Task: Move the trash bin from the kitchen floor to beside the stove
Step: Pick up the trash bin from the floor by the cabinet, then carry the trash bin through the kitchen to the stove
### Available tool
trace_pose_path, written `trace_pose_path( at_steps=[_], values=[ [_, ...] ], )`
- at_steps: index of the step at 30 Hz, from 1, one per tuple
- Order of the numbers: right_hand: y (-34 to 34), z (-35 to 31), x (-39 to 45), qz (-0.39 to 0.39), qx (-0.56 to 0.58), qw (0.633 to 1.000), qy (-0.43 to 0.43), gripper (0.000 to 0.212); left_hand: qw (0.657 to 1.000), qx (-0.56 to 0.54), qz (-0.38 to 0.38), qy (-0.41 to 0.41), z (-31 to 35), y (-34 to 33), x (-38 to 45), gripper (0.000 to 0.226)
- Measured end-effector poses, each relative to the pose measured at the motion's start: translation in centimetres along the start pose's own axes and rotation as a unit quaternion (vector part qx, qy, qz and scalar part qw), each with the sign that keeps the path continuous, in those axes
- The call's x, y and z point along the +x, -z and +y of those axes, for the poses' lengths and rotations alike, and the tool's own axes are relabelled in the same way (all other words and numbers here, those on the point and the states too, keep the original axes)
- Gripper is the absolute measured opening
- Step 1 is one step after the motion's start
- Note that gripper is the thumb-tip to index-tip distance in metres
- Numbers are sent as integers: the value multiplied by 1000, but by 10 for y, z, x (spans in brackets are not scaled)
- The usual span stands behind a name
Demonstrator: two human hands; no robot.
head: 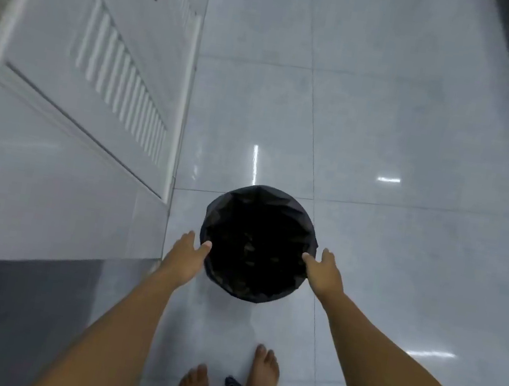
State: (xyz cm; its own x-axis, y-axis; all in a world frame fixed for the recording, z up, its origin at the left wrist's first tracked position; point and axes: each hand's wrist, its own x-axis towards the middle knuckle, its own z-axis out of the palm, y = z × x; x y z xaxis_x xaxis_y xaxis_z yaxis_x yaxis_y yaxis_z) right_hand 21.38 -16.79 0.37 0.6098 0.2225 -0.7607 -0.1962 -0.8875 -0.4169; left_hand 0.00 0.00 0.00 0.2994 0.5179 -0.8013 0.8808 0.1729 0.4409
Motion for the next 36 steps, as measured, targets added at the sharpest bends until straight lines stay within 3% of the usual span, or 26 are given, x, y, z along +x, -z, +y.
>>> trace_pose_path(
  at_steps=[5,9,15,29,36],
  values=[
    [-33,39,69,11,95,994,-47,75,992,-123,31,21,-16,-45,65,65],
    [-49,52,98,-17,187,982,-37,52,963,-262,33,49,-27,-65,100,53],
    [-47,45,93,-7,232,972,-42,53,954,-289,29,73,-11,-65,95,58],
    [92,-53,-101,15,211,977,22,54,966,-233,112,0,110,18,-122,45],
    [164,-109,-164,12,200,978,64,50,947,-265,179,-39,173,48,-212,46]
  ],
)
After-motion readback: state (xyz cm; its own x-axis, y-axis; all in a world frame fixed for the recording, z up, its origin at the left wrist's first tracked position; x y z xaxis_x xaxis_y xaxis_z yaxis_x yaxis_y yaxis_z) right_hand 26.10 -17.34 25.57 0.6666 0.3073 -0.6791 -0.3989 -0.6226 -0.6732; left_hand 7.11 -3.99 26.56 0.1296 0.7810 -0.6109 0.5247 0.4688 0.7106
